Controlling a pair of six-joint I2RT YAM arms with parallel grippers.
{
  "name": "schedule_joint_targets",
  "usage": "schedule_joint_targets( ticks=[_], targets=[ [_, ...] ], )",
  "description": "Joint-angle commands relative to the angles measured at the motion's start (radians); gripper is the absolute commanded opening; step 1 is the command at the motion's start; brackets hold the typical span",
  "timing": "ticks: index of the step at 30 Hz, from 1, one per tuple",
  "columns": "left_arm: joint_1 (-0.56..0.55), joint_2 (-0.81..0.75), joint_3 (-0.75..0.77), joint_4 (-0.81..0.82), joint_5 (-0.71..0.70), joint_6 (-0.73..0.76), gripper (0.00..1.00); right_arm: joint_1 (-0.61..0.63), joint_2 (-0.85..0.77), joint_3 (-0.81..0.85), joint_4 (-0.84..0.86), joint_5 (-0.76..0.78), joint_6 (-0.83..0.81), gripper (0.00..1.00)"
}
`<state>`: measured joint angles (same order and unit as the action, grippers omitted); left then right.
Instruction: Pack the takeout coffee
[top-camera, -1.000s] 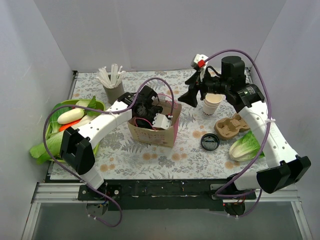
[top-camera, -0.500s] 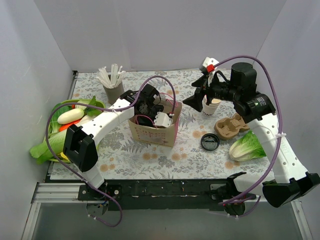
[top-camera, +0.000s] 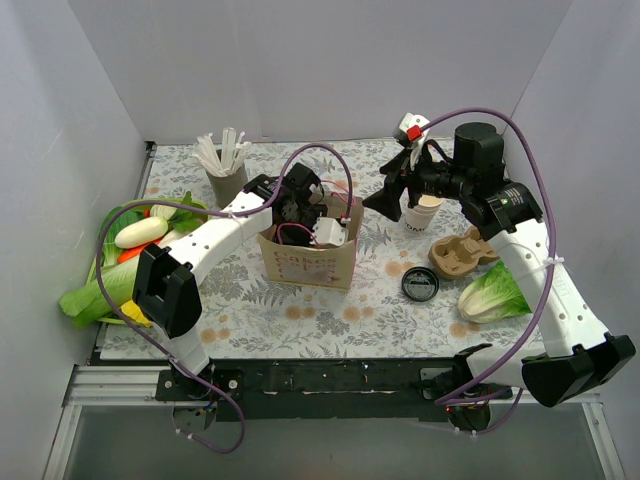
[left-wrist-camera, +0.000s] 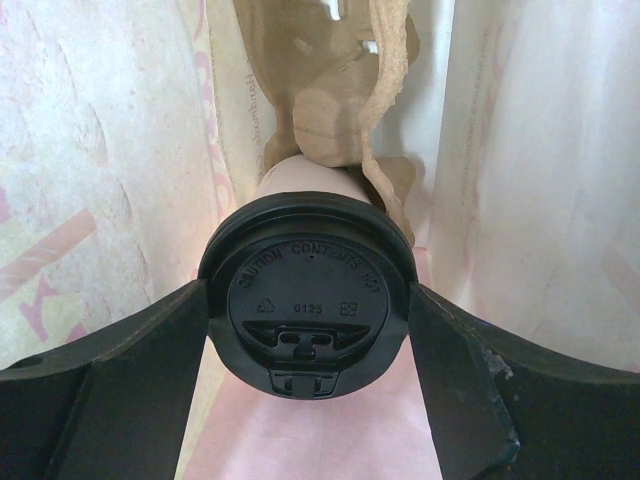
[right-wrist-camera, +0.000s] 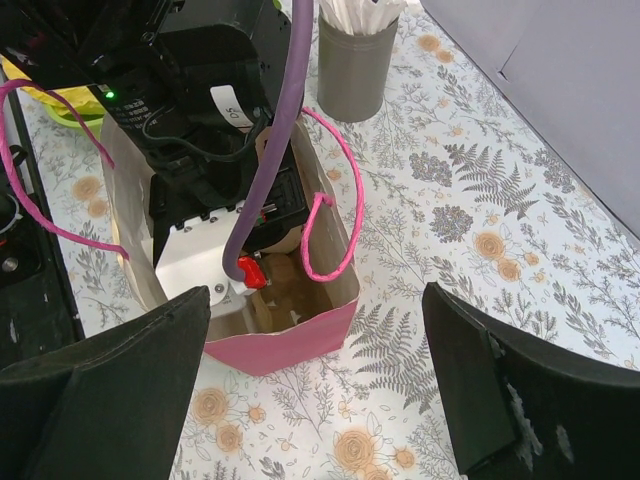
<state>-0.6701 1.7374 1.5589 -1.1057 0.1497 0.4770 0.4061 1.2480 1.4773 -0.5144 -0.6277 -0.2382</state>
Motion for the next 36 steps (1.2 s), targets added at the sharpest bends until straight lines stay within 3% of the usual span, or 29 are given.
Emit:
schedule_joint_targets(
  ticks=[1,9,12,16,19,36],
  targets=[
    [0.001,0.039,-0.025,-0.063,0.044,-0.046,0.49,0.0,-0.015,0.043,0.04,0.0,0.008,0.94],
    [0.001,0.001,0.001,-0.082,0.022,-0.055,0.59,0.0,-0.021,0.026,0.056,0.003,0.011,0.94],
    [0.001,-0.006,0.006,-0.085,0.021,-0.057,0.7,0.0,-0.018,0.023,0.059,0.0,0.013,0.94],
    [0.001,-0.012,0.007,-0.075,0.017,-0.06,0.73,0.0,-0.013,0.026,0.062,0.002,0.014,0.94],
    [0.001,-0.012,0.024,-0.083,0.022,-0.058,0.98,0.0,-0.01,0.028,0.06,0.005,0.011,0.94],
    [0.001,-0.027,0.128,-0.1,0.044,-0.083,0.98,0.0,0.016,-0.041,0.053,0.02,-0.003,0.95]
  ],
)
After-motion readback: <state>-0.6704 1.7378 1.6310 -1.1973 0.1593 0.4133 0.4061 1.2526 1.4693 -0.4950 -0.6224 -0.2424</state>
